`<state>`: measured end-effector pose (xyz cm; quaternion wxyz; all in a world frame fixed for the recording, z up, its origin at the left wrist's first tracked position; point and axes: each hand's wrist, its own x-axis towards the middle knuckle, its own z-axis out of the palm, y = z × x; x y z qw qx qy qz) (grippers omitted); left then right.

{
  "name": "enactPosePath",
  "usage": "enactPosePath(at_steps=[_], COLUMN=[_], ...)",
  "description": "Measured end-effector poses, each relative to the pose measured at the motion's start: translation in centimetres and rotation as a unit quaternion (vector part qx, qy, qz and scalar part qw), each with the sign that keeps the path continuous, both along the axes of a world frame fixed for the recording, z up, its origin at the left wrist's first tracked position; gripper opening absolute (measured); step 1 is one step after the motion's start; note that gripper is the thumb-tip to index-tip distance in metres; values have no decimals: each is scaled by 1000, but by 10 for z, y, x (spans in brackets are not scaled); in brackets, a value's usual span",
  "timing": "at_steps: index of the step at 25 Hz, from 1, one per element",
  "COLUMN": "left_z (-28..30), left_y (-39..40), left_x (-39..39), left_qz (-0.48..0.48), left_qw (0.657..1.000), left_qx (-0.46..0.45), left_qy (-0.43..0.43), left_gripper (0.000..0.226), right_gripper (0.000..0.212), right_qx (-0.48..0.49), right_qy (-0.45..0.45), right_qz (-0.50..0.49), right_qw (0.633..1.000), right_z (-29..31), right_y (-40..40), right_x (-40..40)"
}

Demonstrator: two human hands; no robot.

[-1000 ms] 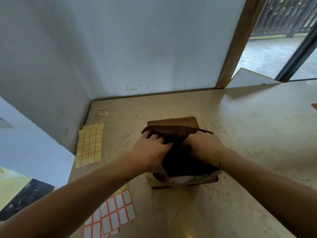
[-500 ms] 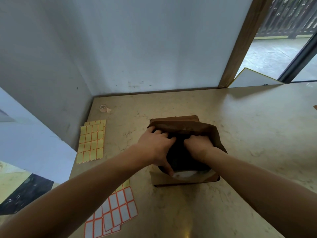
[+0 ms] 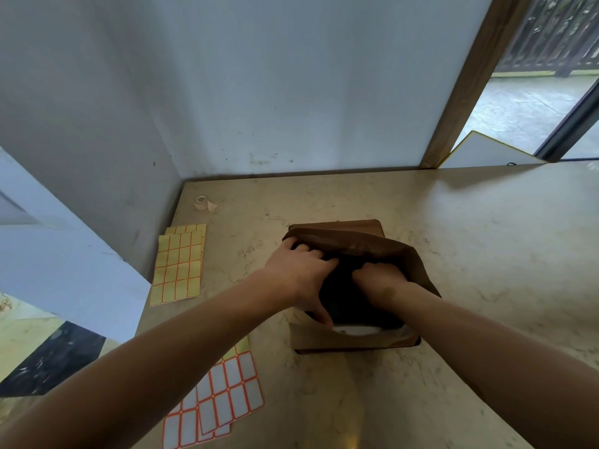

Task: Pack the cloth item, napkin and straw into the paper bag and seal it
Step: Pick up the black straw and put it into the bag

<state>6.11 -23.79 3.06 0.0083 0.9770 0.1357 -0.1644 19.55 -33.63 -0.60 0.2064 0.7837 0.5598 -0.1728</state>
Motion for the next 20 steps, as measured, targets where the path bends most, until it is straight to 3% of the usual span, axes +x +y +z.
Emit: enactPosePath(at_steps=[11,16,20], left_z=[8,13,21], left_y=[-3,-2,-1], left_x=[-4,-9,-21], left_qz=[-5,-4,18], left_qw=[1000,999,995], left_qx=[3,2,-24], left_qy=[-12,-41,-100], left_gripper=[106,99,75], right_gripper=[25,30,30], right_qx=[2,146,315], right_qy=[35,34,50], right_qz=[11,96,104], right_qw=[999,984,942], right_z=[22,53,67], right_y=[-11,-35,-72], right_x=[0,13,23])
